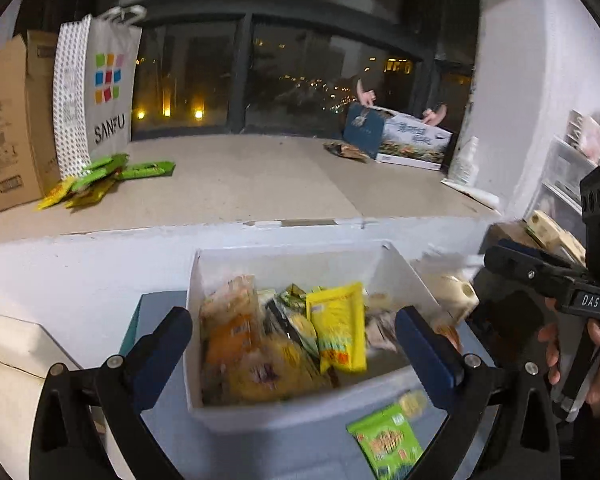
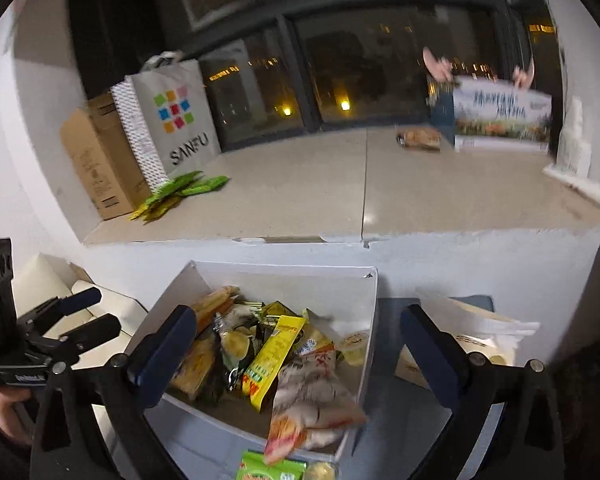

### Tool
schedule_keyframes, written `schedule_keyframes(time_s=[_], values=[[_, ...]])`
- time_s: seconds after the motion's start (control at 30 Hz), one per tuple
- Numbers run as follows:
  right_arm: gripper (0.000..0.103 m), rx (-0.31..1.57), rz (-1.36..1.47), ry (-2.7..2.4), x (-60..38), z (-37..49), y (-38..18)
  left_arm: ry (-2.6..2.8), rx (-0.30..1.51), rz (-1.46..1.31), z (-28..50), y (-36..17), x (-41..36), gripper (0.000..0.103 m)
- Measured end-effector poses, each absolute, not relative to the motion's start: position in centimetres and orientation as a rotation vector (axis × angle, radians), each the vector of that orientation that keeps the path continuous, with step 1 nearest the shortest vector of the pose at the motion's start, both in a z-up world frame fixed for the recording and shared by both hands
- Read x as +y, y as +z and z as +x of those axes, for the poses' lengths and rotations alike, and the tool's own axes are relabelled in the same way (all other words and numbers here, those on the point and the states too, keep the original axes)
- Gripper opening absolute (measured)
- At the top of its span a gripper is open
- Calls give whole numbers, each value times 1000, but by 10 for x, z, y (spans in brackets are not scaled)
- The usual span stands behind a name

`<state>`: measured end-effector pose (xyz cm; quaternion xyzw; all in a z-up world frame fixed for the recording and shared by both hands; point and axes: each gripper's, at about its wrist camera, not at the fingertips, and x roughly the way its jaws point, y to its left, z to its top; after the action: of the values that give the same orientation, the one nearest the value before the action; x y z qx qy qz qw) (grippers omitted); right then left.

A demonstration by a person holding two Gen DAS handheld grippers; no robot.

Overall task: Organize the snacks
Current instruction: 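Drop the bread pack and jelly cup into the white box, then grasp second jelly cup with right tool while left tool grasps green seaweed pack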

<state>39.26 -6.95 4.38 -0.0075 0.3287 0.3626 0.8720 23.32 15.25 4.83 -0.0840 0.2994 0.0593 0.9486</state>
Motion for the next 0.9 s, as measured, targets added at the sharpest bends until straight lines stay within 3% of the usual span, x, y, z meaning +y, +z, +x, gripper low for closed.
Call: schedule_keyframes(time_s=[0.3,0.53,0.9], values=[[103,549,-34,815,-130,279,42,60,520,-167,115,33,81,103],[103,543,-16,837,-178,194,5,33,540,-224,35,-8,35,103],[103,569,-68,785,-223,131,-29,40,546,-169,6,-16,11,103]])
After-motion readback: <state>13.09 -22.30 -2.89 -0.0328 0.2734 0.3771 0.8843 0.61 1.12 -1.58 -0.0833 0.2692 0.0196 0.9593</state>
